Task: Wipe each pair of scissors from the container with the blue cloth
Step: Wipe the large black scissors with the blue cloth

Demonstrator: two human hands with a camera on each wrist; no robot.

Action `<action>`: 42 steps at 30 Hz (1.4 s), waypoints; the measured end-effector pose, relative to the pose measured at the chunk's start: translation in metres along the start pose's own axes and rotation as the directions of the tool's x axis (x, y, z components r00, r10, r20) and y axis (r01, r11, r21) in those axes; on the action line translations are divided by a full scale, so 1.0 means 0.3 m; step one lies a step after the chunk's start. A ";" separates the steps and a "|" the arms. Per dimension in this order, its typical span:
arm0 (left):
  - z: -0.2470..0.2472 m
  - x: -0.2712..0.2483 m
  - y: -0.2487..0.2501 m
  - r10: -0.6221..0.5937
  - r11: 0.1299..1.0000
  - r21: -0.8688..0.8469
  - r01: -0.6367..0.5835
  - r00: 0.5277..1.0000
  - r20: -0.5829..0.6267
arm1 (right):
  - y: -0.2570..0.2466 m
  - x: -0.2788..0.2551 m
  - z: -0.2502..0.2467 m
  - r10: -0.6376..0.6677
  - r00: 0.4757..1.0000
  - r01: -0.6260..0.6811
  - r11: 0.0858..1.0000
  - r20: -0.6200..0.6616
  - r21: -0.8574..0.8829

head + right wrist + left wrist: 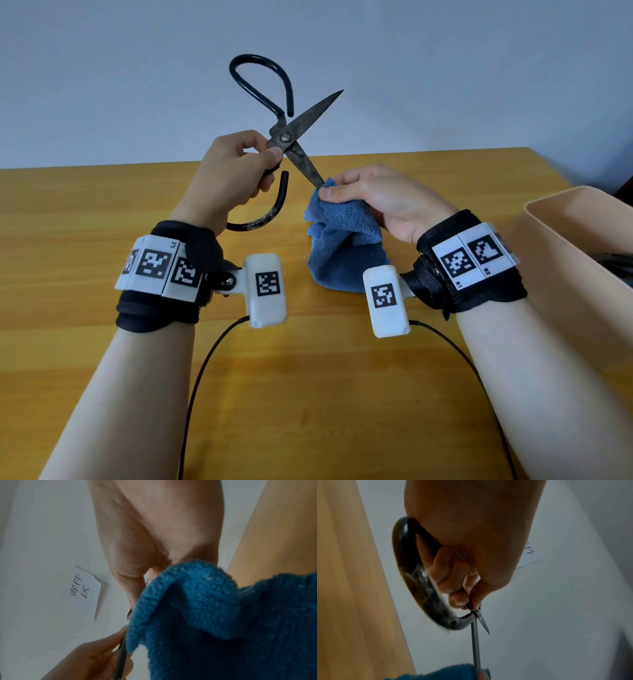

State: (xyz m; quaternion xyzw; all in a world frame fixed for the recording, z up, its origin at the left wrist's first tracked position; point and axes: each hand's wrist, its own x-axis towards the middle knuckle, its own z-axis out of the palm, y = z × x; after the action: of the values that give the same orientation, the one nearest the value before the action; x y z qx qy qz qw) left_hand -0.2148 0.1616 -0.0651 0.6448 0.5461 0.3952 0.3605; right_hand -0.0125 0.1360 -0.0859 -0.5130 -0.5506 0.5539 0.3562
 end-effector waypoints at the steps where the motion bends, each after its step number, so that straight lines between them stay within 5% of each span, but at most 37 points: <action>1: 0.007 0.000 0.001 0.002 1.000 -0.011 -0.002 1.000 -0.002 | 0.000 0.000 0.007 0.005 1.000 -0.005 1.000 0.009 -0.002; 16: -0.019 0.003 -0.011 0.034 0.999 0.006 -0.034 0.997 -0.073 | -0.005 -0.007 0.022 0.016 0.989 0.002 0.993 0.146 -0.119; 19: -0.045 0.003 -0.017 0.044 0.999 0.016 -0.043 0.995 -0.092 | -0.001 -0.004 -0.002 0.005 0.997 0.003 0.993 0.072 -0.114; 23: -0.063 0.002 -0.022 0.055 0.997 0.060 -0.051 0.996 -0.072 | 0.006 0.007 -0.035 -0.041 0.983 0.053 0.997 -0.179 0.062; 27: -0.041 -0.001 -0.022 0.064 0.990 0.122 -0.066 0.998 0.025 | 0.000 0.015 -0.049 -0.120 0.947 0.200 0.947 -0.297 0.253; 33: -0.014 -0.004 -0.009 0.089 0.985 0.137 -0.103 0.990 0.108 | -0.017 0.014 -0.043 -0.134 0.977 0.209 0.760 -0.167 0.616; 37: 0.013 -0.012 0.003 0.115 0.982 0.130 -0.138 0.979 0.171 | -0.013 0.019 -0.029 -0.154 0.981 0.194 0.756 -0.118 0.625; 42: 0.045 -0.020 0.016 0.164 0.972 0.126 -0.199 0.955 0.246 | 0.004 0.030 -0.032 -0.131 0.971 0.232 0.735 -0.201 0.637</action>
State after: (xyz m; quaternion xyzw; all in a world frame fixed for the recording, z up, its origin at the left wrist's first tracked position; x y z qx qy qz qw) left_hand -0.2012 0.1545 -0.0675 0.7594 0.4663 0.3059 0.3351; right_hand -0.0050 0.1469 -0.0873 -0.3373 -0.3417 0.6360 0.6041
